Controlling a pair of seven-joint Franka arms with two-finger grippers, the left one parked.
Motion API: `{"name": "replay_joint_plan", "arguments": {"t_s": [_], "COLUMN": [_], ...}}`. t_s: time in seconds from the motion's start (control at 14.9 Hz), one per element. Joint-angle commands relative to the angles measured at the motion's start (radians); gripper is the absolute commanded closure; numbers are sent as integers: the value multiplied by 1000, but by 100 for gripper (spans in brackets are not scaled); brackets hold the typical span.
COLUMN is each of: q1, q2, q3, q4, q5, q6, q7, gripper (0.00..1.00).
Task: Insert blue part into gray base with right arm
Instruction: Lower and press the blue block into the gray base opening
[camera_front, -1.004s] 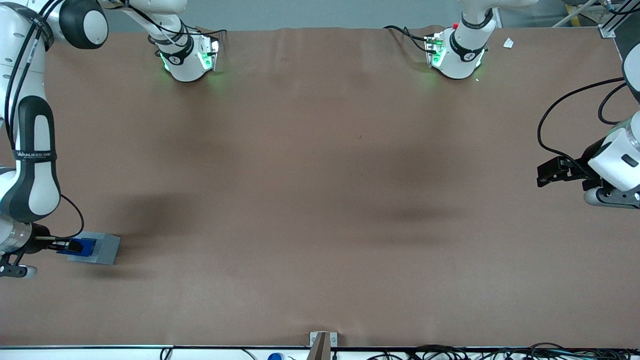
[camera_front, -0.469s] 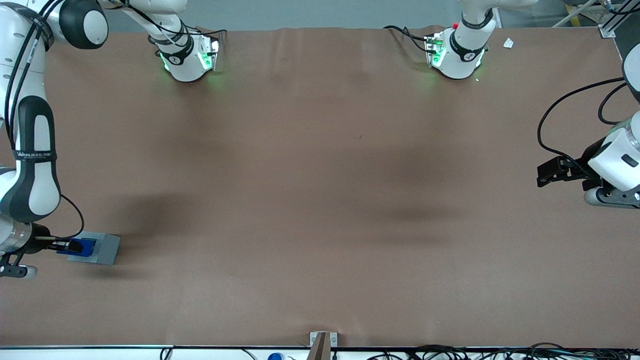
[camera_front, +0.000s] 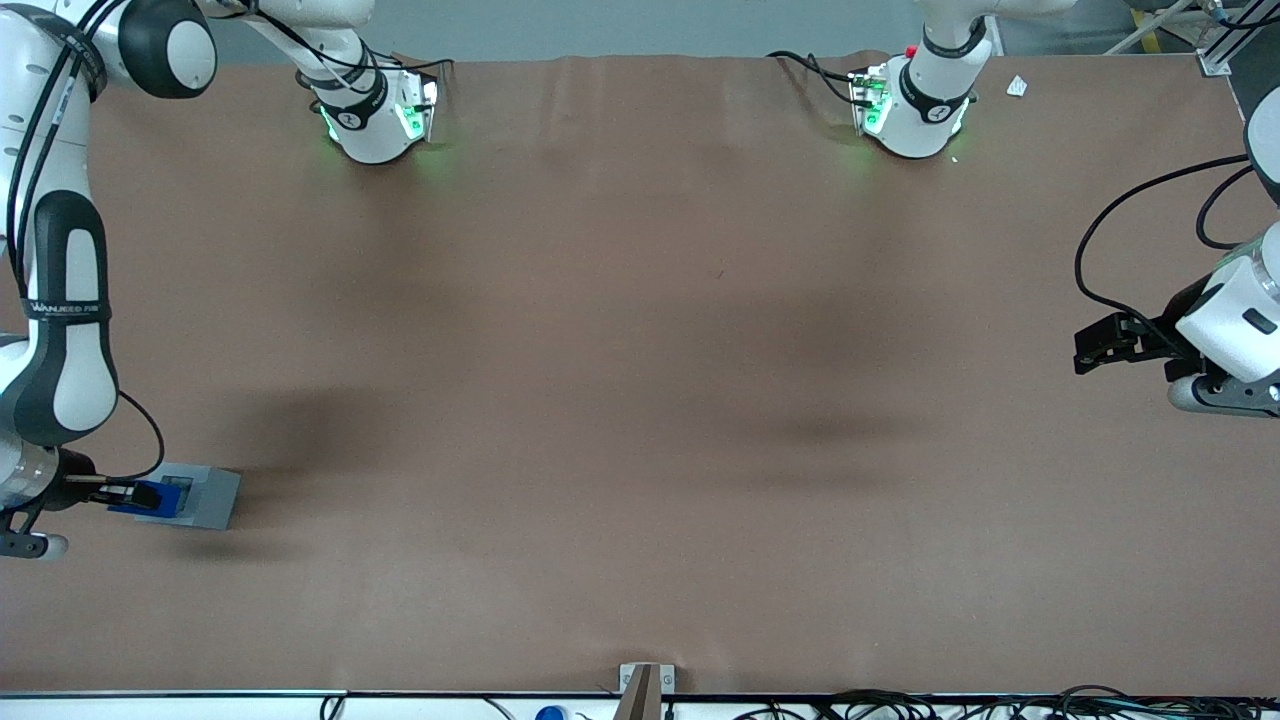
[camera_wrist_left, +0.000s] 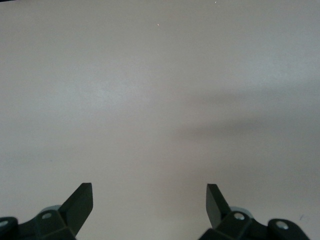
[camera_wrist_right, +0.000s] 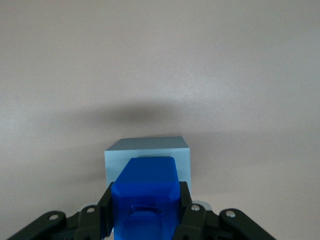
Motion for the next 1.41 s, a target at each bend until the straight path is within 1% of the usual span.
{"name": "replay_joint_plan", "arguments": {"t_s": [0.0,0.6,1.34], "q1": [-11,-13,-17], "q2": [-6,3,14], "q3": [15,17,15], "q4": [15,12,-9], "q5": [-9,-2,-1], "q6": [-6,-64,-61], "q7": [4,13,10], "gripper": [100,100,100]}}
